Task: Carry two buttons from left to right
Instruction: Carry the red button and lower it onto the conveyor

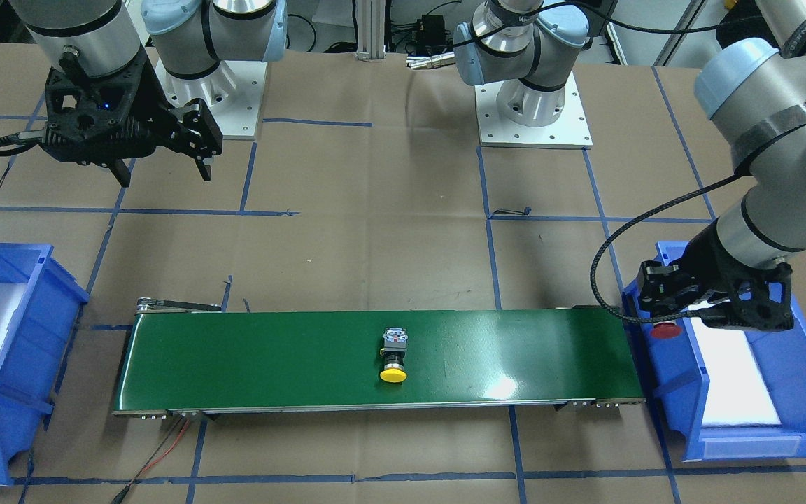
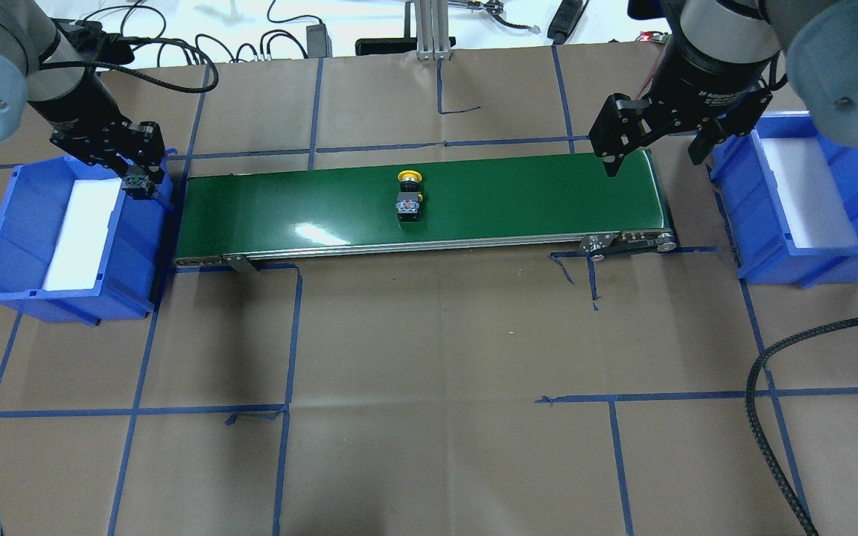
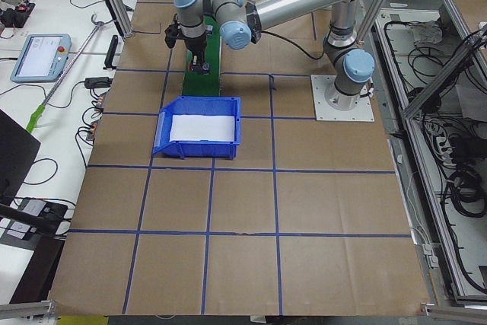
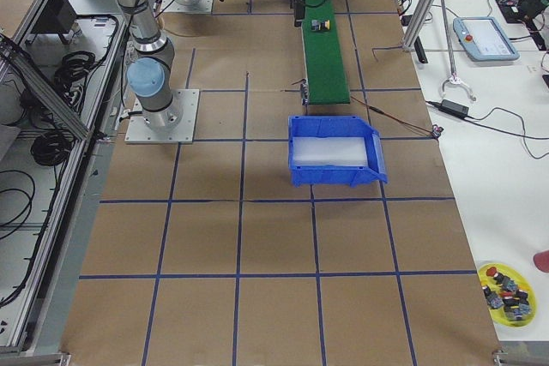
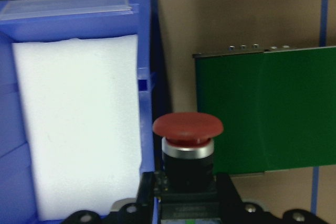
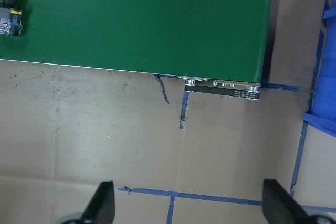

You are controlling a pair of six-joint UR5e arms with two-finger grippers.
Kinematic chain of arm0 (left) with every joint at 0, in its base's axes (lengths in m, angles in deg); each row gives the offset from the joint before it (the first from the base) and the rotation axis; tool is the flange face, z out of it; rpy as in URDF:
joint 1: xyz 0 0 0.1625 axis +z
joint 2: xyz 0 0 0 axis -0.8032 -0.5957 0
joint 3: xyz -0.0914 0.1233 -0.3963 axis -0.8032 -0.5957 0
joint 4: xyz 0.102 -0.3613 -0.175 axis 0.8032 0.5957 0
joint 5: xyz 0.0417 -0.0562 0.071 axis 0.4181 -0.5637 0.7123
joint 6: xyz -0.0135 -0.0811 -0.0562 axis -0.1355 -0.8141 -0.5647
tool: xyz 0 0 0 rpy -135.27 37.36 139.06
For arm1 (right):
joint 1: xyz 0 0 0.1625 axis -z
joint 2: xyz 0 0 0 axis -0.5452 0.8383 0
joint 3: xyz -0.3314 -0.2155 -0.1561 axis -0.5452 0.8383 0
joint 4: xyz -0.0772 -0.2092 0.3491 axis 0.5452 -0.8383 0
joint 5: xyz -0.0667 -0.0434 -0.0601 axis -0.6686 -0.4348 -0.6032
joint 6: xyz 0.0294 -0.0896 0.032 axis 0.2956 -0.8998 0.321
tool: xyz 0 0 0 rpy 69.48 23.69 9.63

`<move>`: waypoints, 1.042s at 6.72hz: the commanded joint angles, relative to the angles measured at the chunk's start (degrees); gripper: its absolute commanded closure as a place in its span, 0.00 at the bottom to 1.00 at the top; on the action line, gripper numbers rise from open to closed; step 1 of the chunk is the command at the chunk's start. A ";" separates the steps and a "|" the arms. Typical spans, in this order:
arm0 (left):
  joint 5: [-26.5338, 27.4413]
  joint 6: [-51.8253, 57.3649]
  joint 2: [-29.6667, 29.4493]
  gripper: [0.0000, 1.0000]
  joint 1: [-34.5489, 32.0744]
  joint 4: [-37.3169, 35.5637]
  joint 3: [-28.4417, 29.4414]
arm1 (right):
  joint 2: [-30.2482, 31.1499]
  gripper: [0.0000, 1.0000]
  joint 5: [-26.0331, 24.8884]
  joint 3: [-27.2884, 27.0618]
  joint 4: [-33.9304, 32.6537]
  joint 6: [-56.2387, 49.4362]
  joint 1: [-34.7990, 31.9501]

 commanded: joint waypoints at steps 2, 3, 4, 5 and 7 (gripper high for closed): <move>0.38 -3.19 -1.92 1.00 -4.69 -3.78 -1.14 | 0.00 0.00 0.09 -0.06 0.00 0.00 0.00; 0.38 -3.37 -2.79 1.00 -4.79 -3.97 -1.75 | 0.00 0.00 0.09 -0.06 0.00 0.00 0.00; 0.30 -3.89 -3.41 1.00 -4.87 -5.80 -4.02 | 0.00 0.00 0.09 -0.06 0.00 0.00 0.00; 0.47 -3.72 -4.81 1.00 -5.22 -13.82 -7.35 | 0.00 0.00 0.09 -0.06 0.00 0.00 0.00; 0.73 -3.81 -5.88 1.00 -5.23 -18.12 -9.75 | 0.00 0.00 0.09 -0.06 0.00 0.00 0.00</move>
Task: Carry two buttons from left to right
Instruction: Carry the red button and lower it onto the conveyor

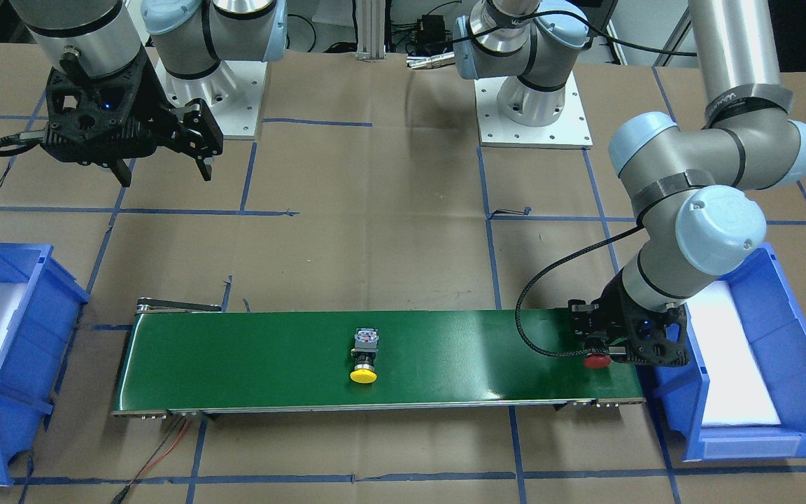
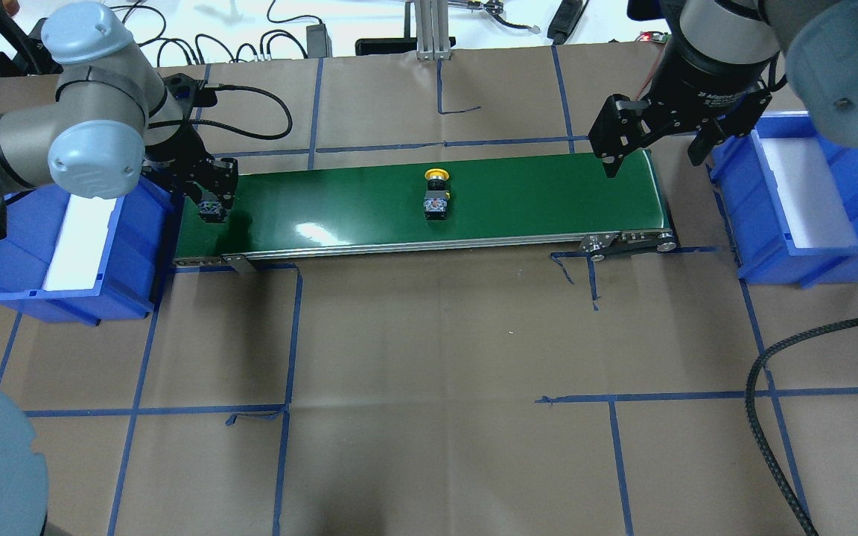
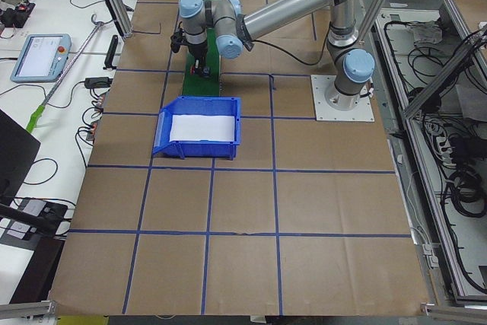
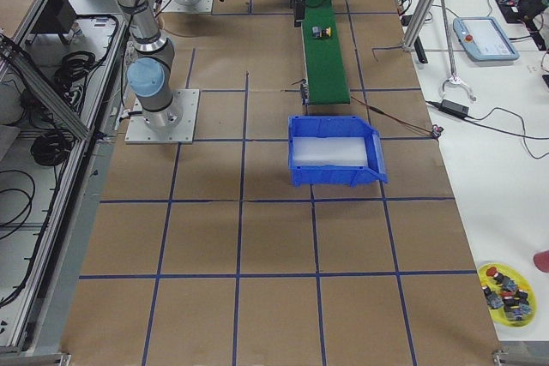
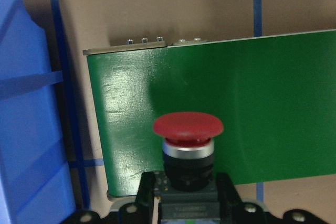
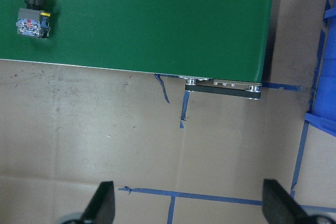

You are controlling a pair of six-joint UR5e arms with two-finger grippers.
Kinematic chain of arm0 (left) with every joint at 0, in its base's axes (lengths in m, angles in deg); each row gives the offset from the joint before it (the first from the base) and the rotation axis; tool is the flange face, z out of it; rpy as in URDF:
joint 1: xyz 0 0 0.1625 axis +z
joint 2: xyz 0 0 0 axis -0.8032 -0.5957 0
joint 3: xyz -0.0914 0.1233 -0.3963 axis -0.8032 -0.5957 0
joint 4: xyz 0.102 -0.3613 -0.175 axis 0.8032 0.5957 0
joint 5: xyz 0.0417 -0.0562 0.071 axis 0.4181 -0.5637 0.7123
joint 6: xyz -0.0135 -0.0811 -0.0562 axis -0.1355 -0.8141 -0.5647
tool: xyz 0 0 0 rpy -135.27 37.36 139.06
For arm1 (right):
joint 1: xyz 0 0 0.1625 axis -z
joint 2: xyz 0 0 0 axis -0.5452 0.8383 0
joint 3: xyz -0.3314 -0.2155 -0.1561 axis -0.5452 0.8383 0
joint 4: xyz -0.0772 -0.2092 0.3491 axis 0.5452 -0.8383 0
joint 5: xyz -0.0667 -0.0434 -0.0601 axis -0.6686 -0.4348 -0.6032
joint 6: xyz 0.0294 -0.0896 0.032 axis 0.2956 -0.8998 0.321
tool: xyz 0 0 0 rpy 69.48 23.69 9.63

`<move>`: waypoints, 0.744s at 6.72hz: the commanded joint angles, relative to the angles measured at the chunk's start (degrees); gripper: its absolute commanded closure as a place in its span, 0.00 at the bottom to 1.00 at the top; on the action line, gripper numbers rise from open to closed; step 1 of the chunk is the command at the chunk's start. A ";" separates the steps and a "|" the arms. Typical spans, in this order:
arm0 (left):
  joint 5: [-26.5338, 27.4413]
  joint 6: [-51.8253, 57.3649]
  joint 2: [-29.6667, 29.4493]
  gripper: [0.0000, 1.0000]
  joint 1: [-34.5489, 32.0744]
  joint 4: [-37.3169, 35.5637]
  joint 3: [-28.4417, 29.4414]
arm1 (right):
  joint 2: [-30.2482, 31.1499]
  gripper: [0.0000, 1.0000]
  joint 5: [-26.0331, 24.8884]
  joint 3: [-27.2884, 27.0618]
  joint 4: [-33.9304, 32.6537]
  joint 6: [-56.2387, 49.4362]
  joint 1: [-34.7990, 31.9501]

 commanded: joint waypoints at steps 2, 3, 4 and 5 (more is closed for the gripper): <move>0.04 0.02 -1.74 1.00 -0.04 -2.94 -1.21 | 0.00 0.00 0.00 0.00 0.00 0.00 0.00; 0.04 -0.06 -1.75 0.80 -0.04 -2.94 -1.12 | 0.00 0.00 0.00 0.00 0.00 0.00 0.00; 0.04 -1.37 -1.75 0.08 -0.04 -4.16 -1.21 | 0.00 0.00 0.00 0.00 0.09 0.00 0.00; 0.04 -2.08 -1.75 0.00 -0.04 -4.52 -1.12 | 0.00 0.00 -0.09 0.00 0.09 0.00 0.00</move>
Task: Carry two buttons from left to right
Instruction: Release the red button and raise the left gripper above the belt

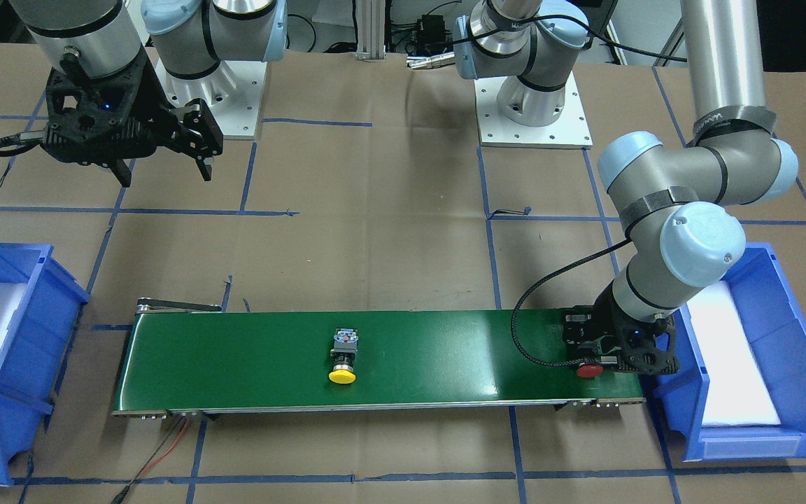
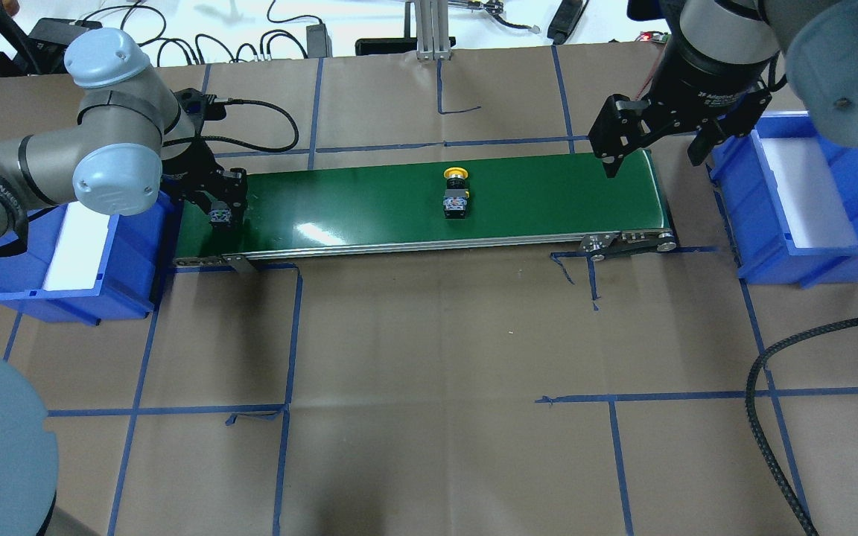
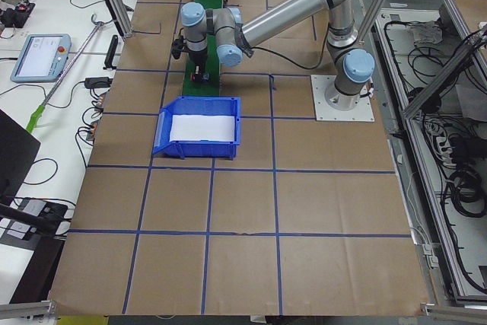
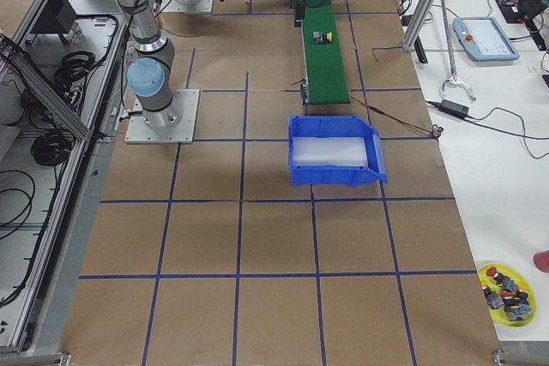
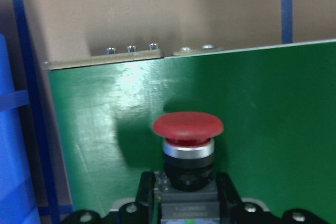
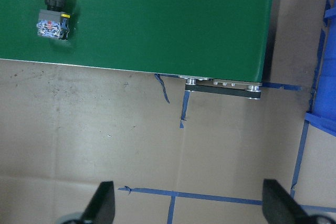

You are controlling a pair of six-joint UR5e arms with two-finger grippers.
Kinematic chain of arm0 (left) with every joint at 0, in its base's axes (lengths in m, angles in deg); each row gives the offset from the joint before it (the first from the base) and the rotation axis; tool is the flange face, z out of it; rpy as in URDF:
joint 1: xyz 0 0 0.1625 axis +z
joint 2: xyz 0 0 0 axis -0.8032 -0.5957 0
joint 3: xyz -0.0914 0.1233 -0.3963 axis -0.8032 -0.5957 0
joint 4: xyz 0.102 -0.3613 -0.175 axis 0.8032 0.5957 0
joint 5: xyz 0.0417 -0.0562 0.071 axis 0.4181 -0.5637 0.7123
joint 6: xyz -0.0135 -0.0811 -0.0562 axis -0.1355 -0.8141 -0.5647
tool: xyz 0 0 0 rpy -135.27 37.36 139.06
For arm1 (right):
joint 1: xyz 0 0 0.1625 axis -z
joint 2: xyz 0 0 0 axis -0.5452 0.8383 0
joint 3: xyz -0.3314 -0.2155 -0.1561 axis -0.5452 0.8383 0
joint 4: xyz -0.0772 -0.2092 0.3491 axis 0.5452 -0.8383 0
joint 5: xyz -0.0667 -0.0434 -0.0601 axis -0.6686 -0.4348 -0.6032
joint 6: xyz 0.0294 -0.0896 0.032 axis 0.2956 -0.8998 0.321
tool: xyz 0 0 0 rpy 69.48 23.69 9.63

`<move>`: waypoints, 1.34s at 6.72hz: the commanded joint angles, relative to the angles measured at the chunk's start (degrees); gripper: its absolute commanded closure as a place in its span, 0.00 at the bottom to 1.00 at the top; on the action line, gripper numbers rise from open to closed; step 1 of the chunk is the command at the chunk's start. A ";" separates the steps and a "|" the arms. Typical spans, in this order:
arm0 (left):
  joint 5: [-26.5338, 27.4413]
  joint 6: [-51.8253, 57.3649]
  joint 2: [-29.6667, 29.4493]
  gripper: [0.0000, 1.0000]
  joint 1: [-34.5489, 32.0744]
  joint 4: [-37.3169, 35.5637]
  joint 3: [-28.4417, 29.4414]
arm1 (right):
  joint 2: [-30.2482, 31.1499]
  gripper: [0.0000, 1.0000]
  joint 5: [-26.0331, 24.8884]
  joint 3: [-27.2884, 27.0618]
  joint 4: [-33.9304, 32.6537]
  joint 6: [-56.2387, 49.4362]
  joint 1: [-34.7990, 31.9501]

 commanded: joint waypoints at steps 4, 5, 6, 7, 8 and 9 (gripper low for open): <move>0.26 -1.02 7.94 0.00 0.00 13.95 5.38 | -2.44 0.00 0.02 -0.18 -3.02 0.44 0.00; 0.35 -1.02 9.70 0.00 -0.09 21.69 9.15 | -3.77 0.00 0.02 -0.18 -8.18 0.70 -0.09; 0.70 -1.10 11.54 0.00 -0.35 26.81 11.27 | -4.56 0.00 0.02 -0.18 -8.93 0.70 -0.09; 0.53 -3.11 13.82 0.00 -1.31 27.64 10.34 | -4.66 0.00 0.02 -0.18 -9.19 0.70 -0.09; 0.61 -6.26 15.41 0.00 -4.19 28.61 9.72 | -5.96 0.00 -0.24 -0.26 -14.24 0.70 -0.09; 0.70 -6.81 16.21 0.00 -6.39 28.79 9.19 | -8.67 0.00 -0.68 -0.26 -18.56 0.70 -0.09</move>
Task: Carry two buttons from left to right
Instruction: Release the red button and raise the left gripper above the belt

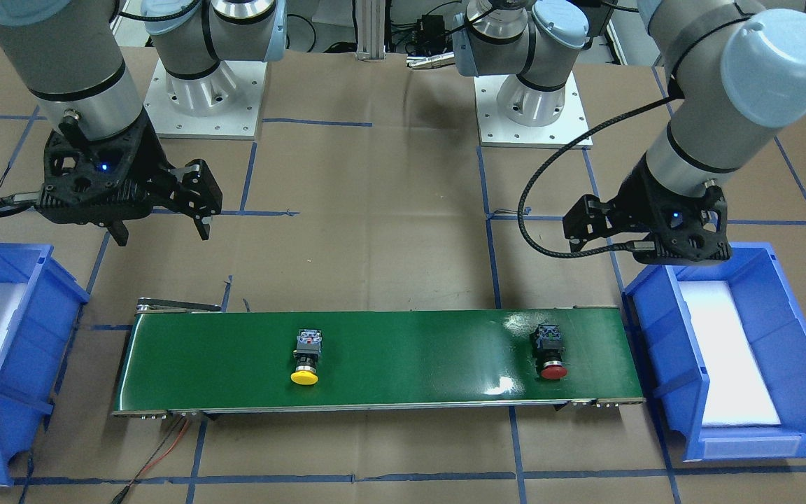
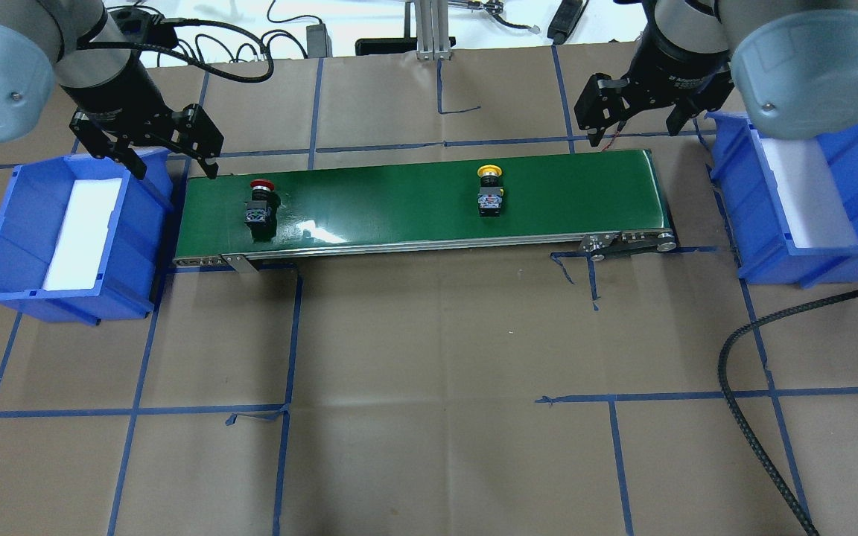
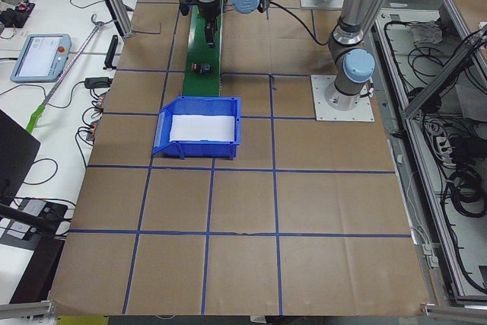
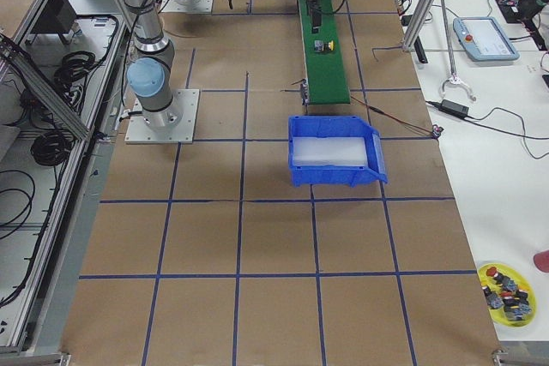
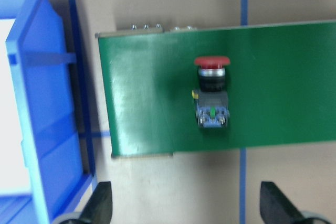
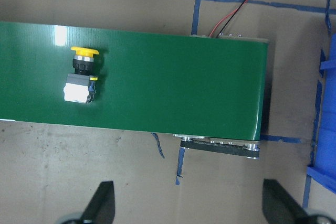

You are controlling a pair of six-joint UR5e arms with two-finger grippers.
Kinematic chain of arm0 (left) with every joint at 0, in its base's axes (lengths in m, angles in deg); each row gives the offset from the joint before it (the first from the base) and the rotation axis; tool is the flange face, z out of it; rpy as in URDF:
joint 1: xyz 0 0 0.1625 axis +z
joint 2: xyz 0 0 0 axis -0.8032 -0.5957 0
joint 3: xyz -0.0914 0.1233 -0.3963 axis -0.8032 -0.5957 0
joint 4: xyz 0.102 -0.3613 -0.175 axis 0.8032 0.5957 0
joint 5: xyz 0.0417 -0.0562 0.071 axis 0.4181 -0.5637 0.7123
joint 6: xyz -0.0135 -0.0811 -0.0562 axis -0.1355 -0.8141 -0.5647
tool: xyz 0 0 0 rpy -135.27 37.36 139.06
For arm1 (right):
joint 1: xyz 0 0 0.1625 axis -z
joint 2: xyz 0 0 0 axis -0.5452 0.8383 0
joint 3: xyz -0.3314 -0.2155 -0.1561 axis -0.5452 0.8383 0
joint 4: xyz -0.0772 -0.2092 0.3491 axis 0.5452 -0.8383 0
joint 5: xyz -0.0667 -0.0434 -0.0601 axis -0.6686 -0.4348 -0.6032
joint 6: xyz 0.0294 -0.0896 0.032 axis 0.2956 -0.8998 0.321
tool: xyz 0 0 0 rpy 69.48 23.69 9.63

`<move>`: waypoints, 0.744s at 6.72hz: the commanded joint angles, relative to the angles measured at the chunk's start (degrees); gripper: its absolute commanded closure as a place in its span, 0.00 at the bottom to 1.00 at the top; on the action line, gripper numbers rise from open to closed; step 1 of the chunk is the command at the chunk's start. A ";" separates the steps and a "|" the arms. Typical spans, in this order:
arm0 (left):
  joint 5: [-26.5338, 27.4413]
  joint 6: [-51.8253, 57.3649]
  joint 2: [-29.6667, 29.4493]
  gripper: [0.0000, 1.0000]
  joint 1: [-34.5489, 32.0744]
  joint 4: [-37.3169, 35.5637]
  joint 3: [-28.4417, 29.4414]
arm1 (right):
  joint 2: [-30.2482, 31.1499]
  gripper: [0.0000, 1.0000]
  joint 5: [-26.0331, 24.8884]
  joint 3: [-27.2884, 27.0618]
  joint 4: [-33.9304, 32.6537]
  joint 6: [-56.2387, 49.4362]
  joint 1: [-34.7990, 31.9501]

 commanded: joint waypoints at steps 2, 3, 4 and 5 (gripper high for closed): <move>0.09 -2.17 2.62 0.00 -2.82 2.17 -1.09 | -5.01 0.00 -0.42 -0.03 -8.36 0.01 -0.09; 0.09 -2.17 2.71 0.00 -2.83 2.08 -1.36 | -6.59 0.00 -0.51 -0.03 -10.90 0.01 -0.09; 0.09 -2.43 2.71 0.00 -2.91 1.99 -1.27 | -8.43 0.00 -1.38 -0.12 -15.63 0.18 -0.09; 0.09 -2.44 2.97 0.00 -2.91 1.82 -1.27 | -10.54 0.00 -1.56 -0.03 -18.02 -0.25 -0.09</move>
